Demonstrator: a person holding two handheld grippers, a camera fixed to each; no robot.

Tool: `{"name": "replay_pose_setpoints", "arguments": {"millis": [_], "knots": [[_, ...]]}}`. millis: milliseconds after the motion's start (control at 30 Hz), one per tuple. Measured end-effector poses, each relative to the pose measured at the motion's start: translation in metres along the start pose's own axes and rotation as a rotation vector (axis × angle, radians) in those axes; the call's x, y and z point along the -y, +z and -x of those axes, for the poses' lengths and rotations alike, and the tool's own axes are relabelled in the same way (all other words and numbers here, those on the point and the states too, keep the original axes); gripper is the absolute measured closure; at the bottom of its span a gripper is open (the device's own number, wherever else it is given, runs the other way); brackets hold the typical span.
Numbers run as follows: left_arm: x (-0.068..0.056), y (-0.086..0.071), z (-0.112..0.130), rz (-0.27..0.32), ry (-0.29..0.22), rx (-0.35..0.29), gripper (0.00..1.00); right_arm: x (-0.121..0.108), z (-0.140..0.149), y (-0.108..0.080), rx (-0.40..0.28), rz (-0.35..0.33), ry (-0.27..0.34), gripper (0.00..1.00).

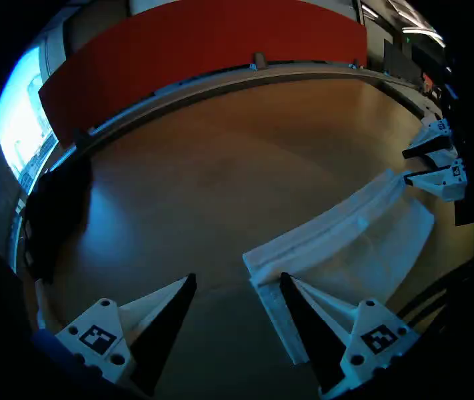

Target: Fold towel

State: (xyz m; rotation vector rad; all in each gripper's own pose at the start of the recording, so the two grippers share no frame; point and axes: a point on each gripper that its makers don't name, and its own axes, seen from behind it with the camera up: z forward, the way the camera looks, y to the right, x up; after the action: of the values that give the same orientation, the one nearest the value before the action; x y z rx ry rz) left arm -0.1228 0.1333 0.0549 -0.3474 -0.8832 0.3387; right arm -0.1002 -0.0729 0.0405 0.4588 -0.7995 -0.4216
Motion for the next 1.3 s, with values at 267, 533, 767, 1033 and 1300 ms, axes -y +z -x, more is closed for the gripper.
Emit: {"name": "replay_pose_setpoints", "arguments": {"millis": [267, 533, 767, 1033, 1300], "knots": [[0.006, -0.001, -0.003, -0.014, -0.002, -0.006, 0.07, -0.004, -0.005, -0.002, -0.017, 0.009, 0.001, 0.1], [0.009, -0.003, 0.0, -0.012, -0.017, -0.005, 0.07, -0.004, -0.005, -0.004, -0.022, 0.012, -0.005, 0.03], [0.009, -0.009, 0.004, -0.01, -0.022, -0.006, 0.07, 0.0, -0.004, -0.008, -0.022, 0.006, -0.005, 0.03], [0.006, -0.021, 0.015, -0.004, -0.042, -0.005, 0.07, 0.008, 0.002, -0.02, -0.023, 0.003, -0.004, 0.03], [0.001, -0.036, 0.034, -0.001, -0.075, 0.007, 0.07, 0.018, 0.013, -0.033, -0.02, -0.001, 0.006, 0.03]]}}
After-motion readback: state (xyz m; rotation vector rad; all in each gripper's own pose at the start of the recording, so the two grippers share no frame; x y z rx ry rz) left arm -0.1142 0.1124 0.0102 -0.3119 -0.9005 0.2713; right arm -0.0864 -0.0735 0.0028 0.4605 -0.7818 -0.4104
